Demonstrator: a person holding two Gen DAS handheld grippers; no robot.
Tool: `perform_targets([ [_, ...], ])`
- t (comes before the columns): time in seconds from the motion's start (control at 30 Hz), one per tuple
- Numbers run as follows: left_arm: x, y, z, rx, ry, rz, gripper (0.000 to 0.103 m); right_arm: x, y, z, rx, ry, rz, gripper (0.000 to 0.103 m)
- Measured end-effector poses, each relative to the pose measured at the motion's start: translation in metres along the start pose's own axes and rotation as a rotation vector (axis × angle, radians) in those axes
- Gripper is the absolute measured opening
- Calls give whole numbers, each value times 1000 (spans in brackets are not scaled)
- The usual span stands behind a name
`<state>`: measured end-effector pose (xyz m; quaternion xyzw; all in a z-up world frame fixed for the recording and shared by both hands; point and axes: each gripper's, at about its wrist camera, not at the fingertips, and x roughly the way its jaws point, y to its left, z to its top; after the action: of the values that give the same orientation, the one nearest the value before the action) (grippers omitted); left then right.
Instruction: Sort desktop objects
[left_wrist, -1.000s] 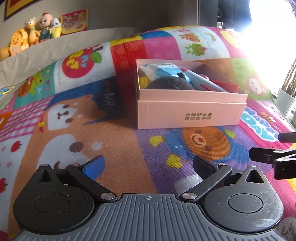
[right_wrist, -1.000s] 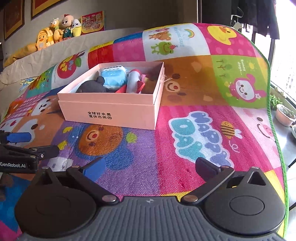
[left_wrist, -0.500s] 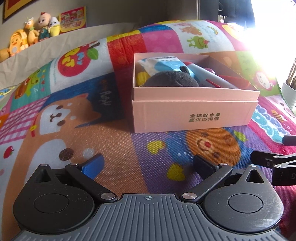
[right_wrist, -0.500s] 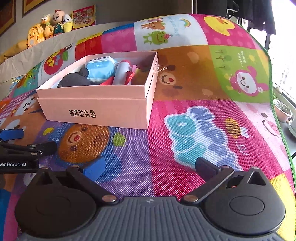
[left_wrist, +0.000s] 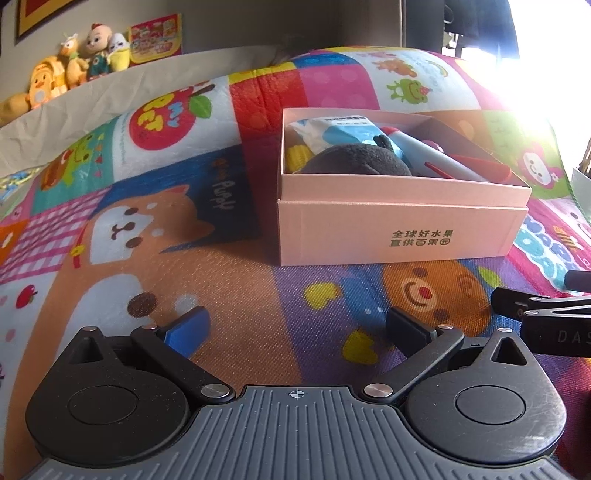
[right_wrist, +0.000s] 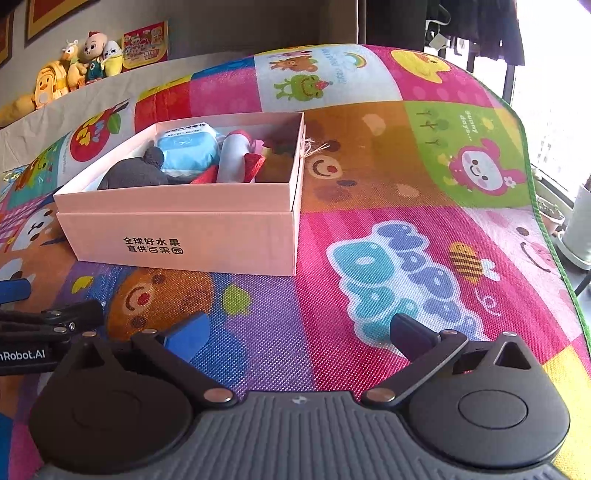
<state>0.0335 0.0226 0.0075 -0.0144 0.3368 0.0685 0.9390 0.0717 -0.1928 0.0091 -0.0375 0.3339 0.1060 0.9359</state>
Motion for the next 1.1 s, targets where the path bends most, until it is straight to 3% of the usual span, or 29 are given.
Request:
perform_targets([
  [0.47,26,10,18,12,3,-39,103,10,8,5,25,-4,-27,103],
  [0.6,18,13,12,-18,5,-39,103,9,11,2,26,-4,-30,103],
  [0.73,0,5,-3,15,-7,-5,103,8,12,-1,28,-4,-30,103],
  [1.1,5,8,3,-1,1,-13,103,7,12,-1,29,-4,-30,103],
])
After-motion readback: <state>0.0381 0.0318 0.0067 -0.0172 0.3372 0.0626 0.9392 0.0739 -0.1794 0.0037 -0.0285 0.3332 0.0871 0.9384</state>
